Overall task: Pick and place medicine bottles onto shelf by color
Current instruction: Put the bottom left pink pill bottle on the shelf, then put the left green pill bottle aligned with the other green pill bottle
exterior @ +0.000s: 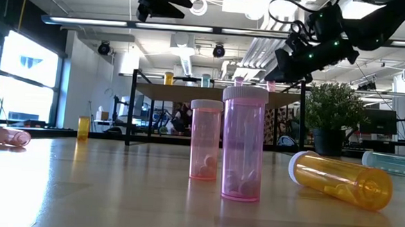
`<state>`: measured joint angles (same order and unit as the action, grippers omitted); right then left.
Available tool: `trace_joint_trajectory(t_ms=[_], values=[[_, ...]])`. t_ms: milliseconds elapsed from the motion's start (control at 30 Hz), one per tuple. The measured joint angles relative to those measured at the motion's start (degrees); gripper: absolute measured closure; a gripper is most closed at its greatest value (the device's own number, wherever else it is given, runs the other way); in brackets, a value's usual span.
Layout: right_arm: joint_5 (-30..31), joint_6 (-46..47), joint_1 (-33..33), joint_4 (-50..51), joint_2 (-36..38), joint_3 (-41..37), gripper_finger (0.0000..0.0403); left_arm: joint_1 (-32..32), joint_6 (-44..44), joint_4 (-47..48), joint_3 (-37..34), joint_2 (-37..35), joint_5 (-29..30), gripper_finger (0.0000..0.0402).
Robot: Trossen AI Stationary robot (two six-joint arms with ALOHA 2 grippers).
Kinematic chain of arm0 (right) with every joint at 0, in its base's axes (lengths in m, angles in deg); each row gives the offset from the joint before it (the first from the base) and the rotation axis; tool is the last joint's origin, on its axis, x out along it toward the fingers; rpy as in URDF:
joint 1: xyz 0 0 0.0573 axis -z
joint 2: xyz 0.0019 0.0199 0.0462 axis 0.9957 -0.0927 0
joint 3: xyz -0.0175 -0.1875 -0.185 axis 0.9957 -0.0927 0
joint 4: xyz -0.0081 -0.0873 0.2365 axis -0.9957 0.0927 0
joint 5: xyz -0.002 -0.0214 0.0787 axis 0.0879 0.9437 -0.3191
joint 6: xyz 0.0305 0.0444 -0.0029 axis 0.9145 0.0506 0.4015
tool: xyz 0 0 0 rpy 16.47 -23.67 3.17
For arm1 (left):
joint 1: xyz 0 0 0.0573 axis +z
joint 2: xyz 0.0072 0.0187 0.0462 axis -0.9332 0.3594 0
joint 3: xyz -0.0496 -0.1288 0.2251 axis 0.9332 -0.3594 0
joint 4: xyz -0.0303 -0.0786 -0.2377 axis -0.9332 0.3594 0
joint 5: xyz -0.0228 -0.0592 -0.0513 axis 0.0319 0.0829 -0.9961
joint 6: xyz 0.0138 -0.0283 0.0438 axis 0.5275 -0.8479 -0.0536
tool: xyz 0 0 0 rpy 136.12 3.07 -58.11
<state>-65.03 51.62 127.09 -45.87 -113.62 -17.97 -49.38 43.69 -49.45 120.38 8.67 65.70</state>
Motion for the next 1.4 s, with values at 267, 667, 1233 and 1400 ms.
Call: trace_joint_trajectory(t_ms=[267, 667, 1233, 1400], values=[[0.1, 0.0, 0.0, -1.3, -2.0, 0.1, 0.0299, 0.0, 0.0, 0.0, 0.0, 0.0, 0.0, 0.0179], [0.7, 0.0, -0.1, -1.1, -2.0, 0.1, 0.0299, 0.0, 0.0, 0.0, 0.0, 0.0, 0.0, 0.0179], [1.2, 1.7, -0.1, -0.8, -0.3, 0.1, 0.0241, 0.0, 1.9, -0.1, 0.0, 0.0, 0.0, 0.0179], [1.2, 3.0, -0.1, -0.9, 2.0, 0.0, 0.0240, 0.0, 1.9, -0.1, 0.0, 0.0, 0.0, 0.0179]])
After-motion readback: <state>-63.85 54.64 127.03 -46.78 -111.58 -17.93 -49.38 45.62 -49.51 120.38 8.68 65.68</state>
